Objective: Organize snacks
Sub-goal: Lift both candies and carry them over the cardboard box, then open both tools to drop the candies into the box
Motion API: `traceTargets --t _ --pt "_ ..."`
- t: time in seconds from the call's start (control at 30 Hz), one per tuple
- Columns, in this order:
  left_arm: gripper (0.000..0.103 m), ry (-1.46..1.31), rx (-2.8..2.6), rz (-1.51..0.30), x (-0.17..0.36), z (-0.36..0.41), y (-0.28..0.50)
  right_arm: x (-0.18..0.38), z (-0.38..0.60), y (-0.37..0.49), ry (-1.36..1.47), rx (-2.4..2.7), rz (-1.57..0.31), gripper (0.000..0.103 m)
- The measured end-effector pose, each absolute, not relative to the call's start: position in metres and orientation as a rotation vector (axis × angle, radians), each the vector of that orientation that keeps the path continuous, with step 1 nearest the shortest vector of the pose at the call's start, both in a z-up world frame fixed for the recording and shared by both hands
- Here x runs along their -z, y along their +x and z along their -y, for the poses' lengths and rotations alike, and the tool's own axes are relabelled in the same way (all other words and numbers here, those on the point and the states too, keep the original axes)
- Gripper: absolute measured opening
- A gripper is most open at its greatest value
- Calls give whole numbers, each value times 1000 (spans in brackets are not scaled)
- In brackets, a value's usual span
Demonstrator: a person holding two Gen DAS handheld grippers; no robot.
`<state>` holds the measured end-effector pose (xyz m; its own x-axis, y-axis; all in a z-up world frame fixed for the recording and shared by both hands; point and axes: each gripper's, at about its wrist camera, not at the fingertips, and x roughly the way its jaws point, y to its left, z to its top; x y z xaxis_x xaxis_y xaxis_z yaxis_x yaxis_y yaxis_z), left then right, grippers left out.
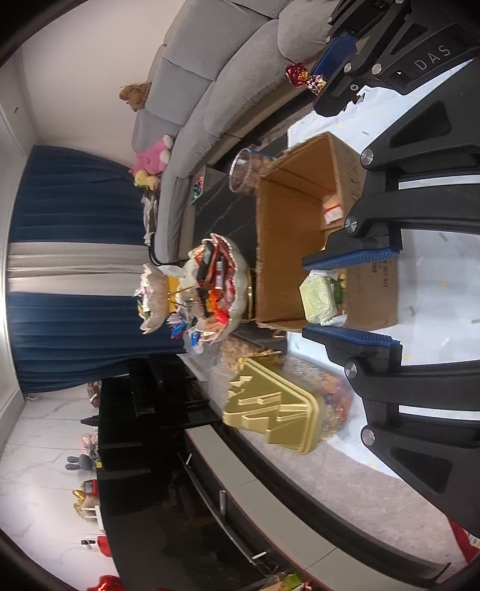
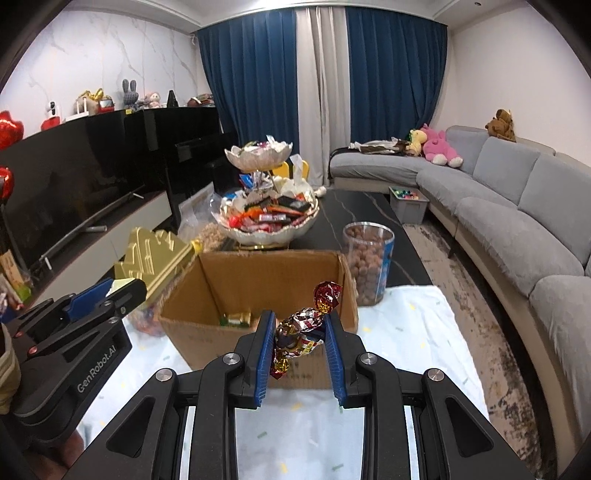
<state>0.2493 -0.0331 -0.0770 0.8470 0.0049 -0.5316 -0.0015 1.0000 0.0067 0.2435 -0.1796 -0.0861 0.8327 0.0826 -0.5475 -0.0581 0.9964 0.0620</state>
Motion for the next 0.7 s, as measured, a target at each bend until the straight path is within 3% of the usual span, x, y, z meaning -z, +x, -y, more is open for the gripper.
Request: traceTargets --t 0.7 --pt "30 31 41 -580 62 36 316 58 176 310 18 -92 -549 28"
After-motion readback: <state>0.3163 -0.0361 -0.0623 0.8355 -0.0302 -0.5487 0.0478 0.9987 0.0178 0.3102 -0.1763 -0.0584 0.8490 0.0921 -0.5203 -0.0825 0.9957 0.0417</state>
